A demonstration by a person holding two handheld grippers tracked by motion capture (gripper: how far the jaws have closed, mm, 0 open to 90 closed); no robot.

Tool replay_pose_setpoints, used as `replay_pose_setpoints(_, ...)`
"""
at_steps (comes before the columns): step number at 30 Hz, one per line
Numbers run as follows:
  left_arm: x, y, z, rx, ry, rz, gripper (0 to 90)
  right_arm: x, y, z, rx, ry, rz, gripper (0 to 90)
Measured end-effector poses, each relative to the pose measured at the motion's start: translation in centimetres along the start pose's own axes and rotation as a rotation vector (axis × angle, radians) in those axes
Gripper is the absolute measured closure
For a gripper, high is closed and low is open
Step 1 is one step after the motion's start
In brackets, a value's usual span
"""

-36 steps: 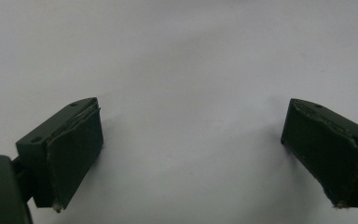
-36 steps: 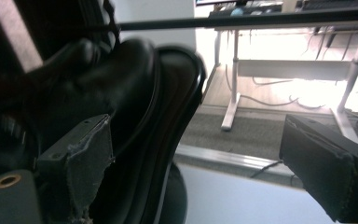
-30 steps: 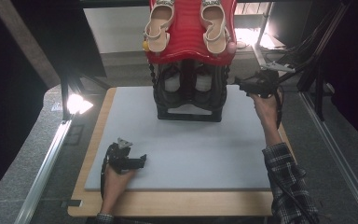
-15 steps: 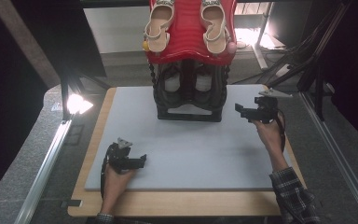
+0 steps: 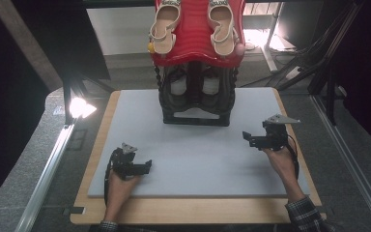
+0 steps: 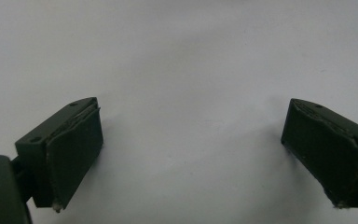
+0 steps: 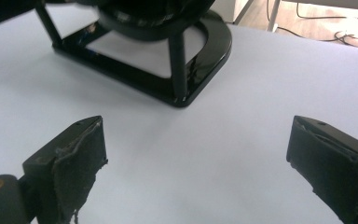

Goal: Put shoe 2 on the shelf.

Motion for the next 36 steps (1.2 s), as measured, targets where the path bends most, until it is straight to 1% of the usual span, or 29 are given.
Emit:
replay_pose_setpoints(3,0.0,0.0,0.0,0.0,0.0,0.0,5.2,1.4,-0.4,-0.8,-0.008,-0.011,-0.027,4.5)
replay_pose_setpoints(7,0.0,0.0,0.0,0.001,0.001,0.001,5.2,3.0,-0.9,-1.6,-0.022,-0.003,-0.045,4.5)
replay_pose_setpoints(10,0.0,0.0,0.0,0.0,0.001,0.001,5.2,4.5,-1.3,-2.1,-0.024,0.001,-0.056,4.4)
replay_pose_setpoints(14,0.0,0.0,0.0,0.0,0.001,0.001,5.2,6.3,-1.9,-2.5,-0.013,0.003,-0.084,4.4)
replay_pose_setpoints(16,0.0,0.0,0.0,-0.001,0.001,0.002,5.2,7.1,-2.2,-2.7,-0.008,0.012,-0.093,4.4)
replay_pose_setpoints(21,0.0,0.0,0.0,-0.004,0.003,0.003,5.2,8.8,-3.0,-3.0,0.011,0.015,-0.119,4.5)
replay_pose_setpoints(23,0.0,0.0,0.0,-0.005,0.004,0.003,5.2,9.6,-3.3,-3.2,0.014,0.028,-0.122,4.4)
replay_pose_setpoints(29,0.0,0.0,0.1,-0.009,0.004,0.008,5.1,11.2,-3.7,-3.6,0.027,0.044,-0.143,4.5)
replay_pose_setpoints(31,0.0,0.0,0.1,-0.01,0.005,0.009,5.2,11.5,-3.8,-3.7,0.045,0.03,-0.135,4.5)
replay_pose_setpoints(33,0.0,-0.1,0.1,-0.011,0.006,0.009,5.2,11.6,-4.0,-3.8,0.053,0.028,-0.137,4.5)
replay_pose_setpoints(36,0.0,-0.1,0.1,-0.013,0.012,0.008,5.2,11.9,-4.0,-3.8,0.074,0.001,-0.12,4.4)
Point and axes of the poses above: each handheld gripper's, and its own axes: y roughly forward along the jaws, x roughly out of its underside, z roughly to its right, the point moved 8 cm from there along y, roughly forward along the jaws, and after that the axes turned 7 degrees about -x, right-handed, at the moved point
